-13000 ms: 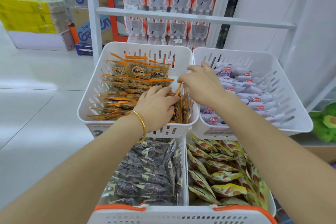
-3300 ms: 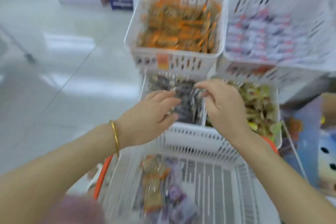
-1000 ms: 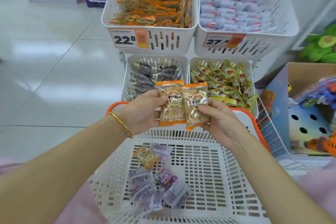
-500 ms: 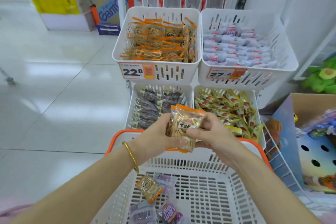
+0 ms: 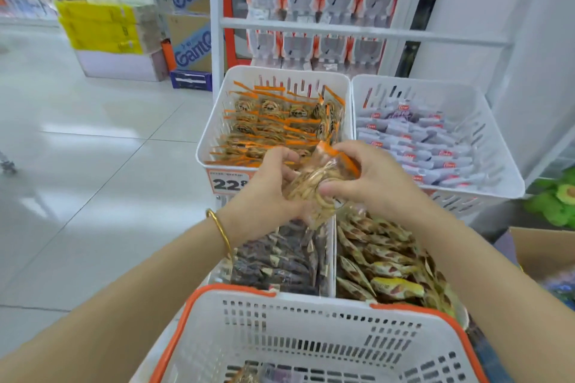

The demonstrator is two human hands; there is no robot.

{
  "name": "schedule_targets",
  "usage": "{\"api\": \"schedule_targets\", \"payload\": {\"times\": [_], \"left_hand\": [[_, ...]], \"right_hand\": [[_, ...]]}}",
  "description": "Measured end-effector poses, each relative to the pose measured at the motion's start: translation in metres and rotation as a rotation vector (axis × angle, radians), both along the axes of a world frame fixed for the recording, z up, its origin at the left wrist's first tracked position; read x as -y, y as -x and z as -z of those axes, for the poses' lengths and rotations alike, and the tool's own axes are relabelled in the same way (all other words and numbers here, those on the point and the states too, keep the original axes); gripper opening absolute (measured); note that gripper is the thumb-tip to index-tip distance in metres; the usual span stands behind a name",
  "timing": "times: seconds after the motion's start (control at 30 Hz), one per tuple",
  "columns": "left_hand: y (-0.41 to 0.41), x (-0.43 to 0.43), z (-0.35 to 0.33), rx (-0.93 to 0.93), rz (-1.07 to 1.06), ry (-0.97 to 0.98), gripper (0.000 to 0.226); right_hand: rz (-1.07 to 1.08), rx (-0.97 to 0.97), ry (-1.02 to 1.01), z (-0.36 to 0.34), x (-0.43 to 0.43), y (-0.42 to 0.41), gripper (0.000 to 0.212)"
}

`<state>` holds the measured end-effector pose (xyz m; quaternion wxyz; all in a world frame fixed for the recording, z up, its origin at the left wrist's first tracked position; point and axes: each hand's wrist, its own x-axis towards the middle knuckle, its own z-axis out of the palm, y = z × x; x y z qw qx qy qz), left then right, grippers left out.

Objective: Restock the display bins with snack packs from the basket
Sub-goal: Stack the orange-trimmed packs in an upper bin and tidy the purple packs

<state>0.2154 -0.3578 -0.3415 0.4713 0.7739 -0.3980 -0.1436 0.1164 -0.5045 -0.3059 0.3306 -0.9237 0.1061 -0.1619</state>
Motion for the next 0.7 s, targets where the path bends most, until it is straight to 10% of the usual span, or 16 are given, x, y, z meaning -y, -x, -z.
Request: {"api": "schedule_targets", "payload": {"times": [0.27, 0.7], "left_hand": [[-0.086, 0.041, -0.015, 0.317, -0.181, -0.100, 0.041], [-0.140, 0.084, -0.004, 0.433, -0.250, -0.234, 0.035]], "right_hand": [[0.223, 0.324, 0.116, -0.038, 0.063, -0.094, 0.034], [0.116, 0.057, 0.533, -0.033, 0.102, -0.200, 0.035]]}}
